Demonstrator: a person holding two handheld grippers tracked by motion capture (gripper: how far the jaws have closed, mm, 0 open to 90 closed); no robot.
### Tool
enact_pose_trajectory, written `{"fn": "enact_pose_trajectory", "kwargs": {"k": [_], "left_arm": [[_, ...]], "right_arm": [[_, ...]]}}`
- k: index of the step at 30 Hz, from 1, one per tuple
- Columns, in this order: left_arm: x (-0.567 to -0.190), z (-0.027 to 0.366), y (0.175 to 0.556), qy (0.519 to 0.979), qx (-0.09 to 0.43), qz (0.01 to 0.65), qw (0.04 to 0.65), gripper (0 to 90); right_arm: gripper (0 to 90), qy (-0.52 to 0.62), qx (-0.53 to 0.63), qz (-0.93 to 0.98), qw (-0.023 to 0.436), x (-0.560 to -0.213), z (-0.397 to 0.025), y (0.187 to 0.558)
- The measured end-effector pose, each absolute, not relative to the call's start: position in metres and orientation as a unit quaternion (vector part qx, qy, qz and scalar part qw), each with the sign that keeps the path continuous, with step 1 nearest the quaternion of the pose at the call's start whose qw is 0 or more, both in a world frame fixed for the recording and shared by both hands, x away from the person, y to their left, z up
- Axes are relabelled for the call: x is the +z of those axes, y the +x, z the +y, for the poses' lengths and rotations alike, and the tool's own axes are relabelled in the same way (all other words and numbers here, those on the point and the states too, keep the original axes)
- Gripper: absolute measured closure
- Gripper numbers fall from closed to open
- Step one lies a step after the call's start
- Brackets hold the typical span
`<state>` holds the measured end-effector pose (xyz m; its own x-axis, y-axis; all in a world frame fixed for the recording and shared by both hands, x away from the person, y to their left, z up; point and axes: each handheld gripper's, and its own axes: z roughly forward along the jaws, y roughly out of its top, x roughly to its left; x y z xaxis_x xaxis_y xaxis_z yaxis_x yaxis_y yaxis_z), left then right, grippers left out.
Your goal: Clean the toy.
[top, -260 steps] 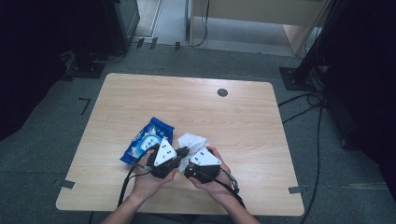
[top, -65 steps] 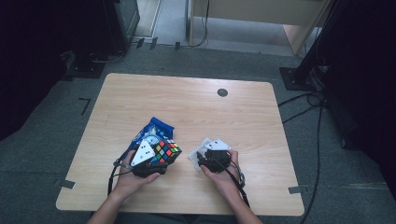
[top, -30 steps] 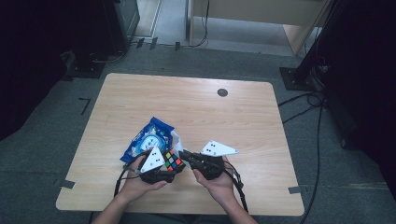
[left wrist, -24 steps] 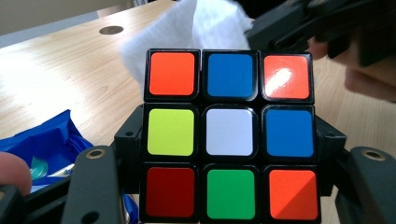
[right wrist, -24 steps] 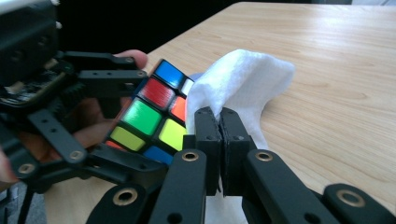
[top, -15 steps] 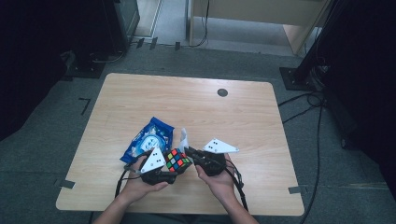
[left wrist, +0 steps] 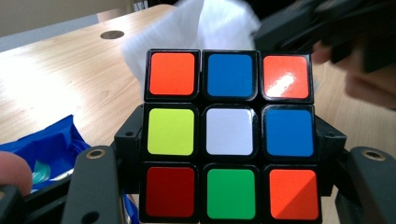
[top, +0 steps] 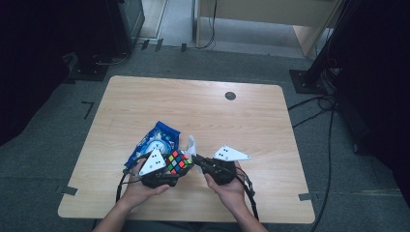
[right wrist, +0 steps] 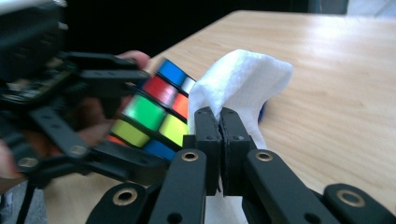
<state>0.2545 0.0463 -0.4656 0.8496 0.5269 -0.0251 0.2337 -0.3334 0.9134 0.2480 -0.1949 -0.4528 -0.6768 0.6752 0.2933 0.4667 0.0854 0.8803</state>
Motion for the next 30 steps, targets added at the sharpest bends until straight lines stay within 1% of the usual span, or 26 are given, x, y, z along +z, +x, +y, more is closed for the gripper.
{"fn": "enact_pose_trajectory", "kwargs": {"k": [6, 7, 11, 13, 16, 22, 26, 28, 30], "left_arm": [[-0.467, 0.042, 0.254, 0.808, 0.135, 0.234, 0.523, 34.0], [-0.468, 0.041, 0.253, 0.811, 0.136, 0.232, 0.52, 34.0], [-0.469, 0.037, 0.251, 0.814, 0.138, 0.227, 0.517, 34.0], [-0.468, 0.038, 0.252, 0.813, 0.14, 0.227, 0.517, 34.0], [-0.465, 0.046, 0.256, 0.804, 0.127, 0.24, 0.529, 34.0], [-0.459, 0.061, 0.263, 0.782, 0.128, 0.265, 0.549, 34.0], [-0.46, 0.063, 0.265, 0.781, 0.134, 0.274, 0.545, 34.0], [-0.46, 0.062, 0.265, 0.783, 0.135, 0.274, 0.541, 34.0], [-0.461, 0.061, 0.265, 0.783, 0.135, 0.274, 0.541, 34.0]], "right_arm": [[89.3, 0.399, 0.553, 0.726, 0.094, -0.452, -0.194, 0.248], [89.3, 0.393, 0.561, 0.723, 0.09, -0.448, -0.191, 0.245], [89.3, 0.359, 0.58, 0.724, 0.099, -0.432, -0.182, 0.233], [89.2, 0.354, 0.582, 0.725, 0.103, -0.43, -0.181, 0.23], [89.2, 0.363, 0.572, 0.728, 0.104, -0.437, -0.186, 0.235], [89.3, 0.426, 0.515, 0.736, 0.102, -0.466, -0.205, 0.257], [89.1, 0.453, 0.498, 0.727, 0.131, -0.471, -0.217, 0.266], [86.0, 0.465, 0.496, 0.719, 0.144, -0.47, -0.222, 0.268], [78.6, 0.469, 0.501, 0.711, 0.153, -0.468, -0.225, 0.267]]}}
